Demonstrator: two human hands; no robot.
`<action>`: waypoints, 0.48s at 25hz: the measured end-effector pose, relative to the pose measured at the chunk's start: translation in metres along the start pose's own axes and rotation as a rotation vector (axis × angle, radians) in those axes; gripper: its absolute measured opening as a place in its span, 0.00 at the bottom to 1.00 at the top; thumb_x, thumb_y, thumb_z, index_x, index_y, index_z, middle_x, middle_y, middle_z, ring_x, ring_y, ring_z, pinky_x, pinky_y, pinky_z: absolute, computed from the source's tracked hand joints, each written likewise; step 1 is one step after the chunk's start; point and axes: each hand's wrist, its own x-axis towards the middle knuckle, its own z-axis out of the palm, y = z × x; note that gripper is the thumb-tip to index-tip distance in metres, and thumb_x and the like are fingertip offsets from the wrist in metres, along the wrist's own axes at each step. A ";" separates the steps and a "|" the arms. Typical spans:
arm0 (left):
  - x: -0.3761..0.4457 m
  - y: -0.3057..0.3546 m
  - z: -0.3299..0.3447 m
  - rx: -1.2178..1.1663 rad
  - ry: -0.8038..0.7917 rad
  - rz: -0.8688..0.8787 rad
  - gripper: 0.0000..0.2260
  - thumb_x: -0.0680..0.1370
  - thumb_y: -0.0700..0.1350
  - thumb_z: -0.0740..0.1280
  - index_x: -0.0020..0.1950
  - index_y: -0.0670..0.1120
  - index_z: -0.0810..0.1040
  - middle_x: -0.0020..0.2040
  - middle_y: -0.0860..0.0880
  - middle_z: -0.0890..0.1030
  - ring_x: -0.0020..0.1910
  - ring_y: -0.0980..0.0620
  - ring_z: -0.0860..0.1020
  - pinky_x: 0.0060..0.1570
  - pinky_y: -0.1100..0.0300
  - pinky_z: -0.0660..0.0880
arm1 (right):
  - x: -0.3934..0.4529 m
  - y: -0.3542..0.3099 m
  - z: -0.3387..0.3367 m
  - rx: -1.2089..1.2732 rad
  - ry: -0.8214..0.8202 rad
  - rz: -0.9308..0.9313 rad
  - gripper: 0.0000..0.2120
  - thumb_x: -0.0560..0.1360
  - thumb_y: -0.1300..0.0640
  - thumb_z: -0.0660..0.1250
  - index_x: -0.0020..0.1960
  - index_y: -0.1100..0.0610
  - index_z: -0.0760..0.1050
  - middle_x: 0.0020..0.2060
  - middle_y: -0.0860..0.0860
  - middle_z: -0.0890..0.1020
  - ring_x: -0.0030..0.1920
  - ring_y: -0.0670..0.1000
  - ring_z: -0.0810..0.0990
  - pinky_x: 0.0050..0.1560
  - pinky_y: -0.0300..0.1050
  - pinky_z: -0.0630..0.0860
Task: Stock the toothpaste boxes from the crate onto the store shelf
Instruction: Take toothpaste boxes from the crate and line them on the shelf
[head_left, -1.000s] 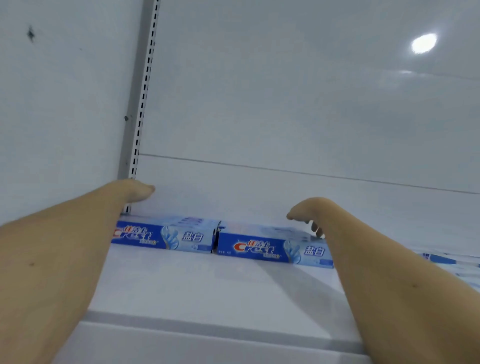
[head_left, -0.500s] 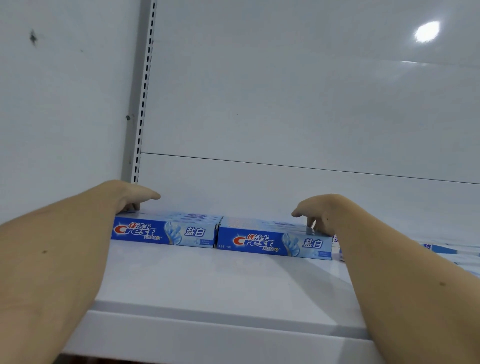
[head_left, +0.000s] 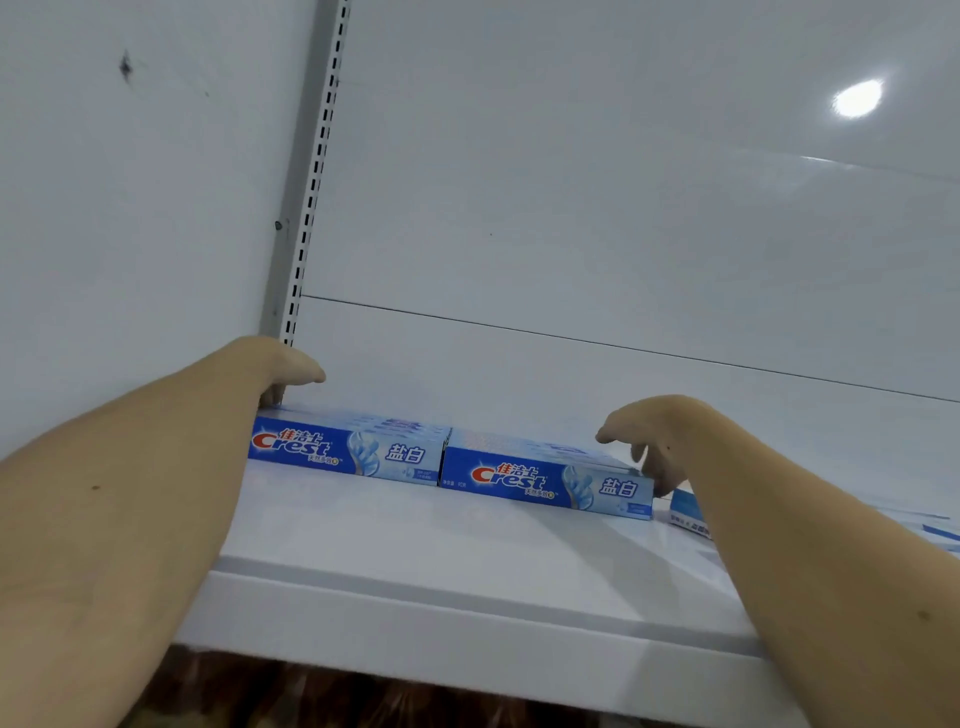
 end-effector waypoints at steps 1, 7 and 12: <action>-0.001 0.000 0.001 0.012 -0.014 0.007 0.29 0.82 0.57 0.59 0.66 0.31 0.69 0.63 0.36 0.76 0.60 0.39 0.77 0.62 0.50 0.74 | -0.003 0.004 0.002 -0.007 0.017 0.024 0.27 0.80 0.51 0.62 0.72 0.68 0.62 0.61 0.65 0.74 0.62 0.63 0.78 0.65 0.57 0.74; 0.013 -0.008 0.000 -0.146 -0.029 -0.001 0.29 0.80 0.56 0.62 0.67 0.31 0.67 0.63 0.35 0.76 0.61 0.38 0.78 0.65 0.47 0.73 | 0.001 0.011 0.005 0.235 -0.028 0.054 0.20 0.80 0.50 0.63 0.62 0.65 0.63 0.63 0.64 0.72 0.44 0.58 0.79 0.43 0.53 0.81; 0.007 -0.001 0.002 -0.022 -0.036 0.000 0.29 0.81 0.55 0.62 0.67 0.31 0.68 0.62 0.36 0.77 0.60 0.40 0.78 0.65 0.49 0.73 | -0.003 0.013 0.008 0.255 -0.049 0.083 0.21 0.81 0.49 0.62 0.62 0.64 0.61 0.54 0.62 0.73 0.42 0.56 0.79 0.38 0.51 0.80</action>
